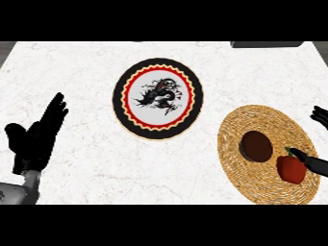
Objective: Pick the cupcake from the placemat and place it in the plate
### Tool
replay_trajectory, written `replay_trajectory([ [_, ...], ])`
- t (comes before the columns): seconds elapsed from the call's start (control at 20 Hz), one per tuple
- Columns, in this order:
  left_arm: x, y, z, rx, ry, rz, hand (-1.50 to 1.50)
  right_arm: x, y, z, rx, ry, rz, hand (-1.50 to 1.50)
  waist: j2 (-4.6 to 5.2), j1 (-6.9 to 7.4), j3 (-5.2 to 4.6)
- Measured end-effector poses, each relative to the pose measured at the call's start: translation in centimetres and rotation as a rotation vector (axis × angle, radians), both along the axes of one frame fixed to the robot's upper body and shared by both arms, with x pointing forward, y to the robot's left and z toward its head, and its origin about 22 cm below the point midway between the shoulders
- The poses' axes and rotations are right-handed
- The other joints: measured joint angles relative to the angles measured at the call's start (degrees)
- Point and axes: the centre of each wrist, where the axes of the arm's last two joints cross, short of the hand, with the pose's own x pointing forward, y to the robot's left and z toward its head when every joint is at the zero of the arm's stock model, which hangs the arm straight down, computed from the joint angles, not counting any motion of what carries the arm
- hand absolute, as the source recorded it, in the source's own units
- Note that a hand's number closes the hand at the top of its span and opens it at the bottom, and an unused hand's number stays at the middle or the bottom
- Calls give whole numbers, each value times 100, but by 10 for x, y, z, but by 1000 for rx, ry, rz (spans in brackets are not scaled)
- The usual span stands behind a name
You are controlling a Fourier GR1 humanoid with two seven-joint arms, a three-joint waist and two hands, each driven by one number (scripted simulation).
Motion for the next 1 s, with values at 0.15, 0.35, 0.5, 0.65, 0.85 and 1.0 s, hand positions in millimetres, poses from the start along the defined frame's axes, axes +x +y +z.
replay_trajectory([
  [0.15, 9, 1, 1, -9, 10, -6, 0, -15, -7, -17, -102, 25, 31, -150, -6, 43, -2],
  [0.35, 18, 6, -4, -20, 19, -12, 0, -24, -13, -18, -217, 77, 65, -150, -15, 66, -7],
  [0.5, 23, 8, 1, -20, 14, -12, 0, -24, -7, -8, -284, 113, 73, -150, -23, 78, -9],
  [0.65, 20, 9, -1, -18, 14, -17, 0, -21, 0, 6, -327, 145, 87, -150, -29, 90, -11],
  [0.85, 21, 6, -7, -20, 17, -22, 0, -15, 12, 20, -391, 234, 129, -150, -29, 98, -14],
  [1.0, 21, 7, -8, -21, 18, -22, 0, -19, 25, 20, -447, 302, 158, -150, -30, 100, -15],
])
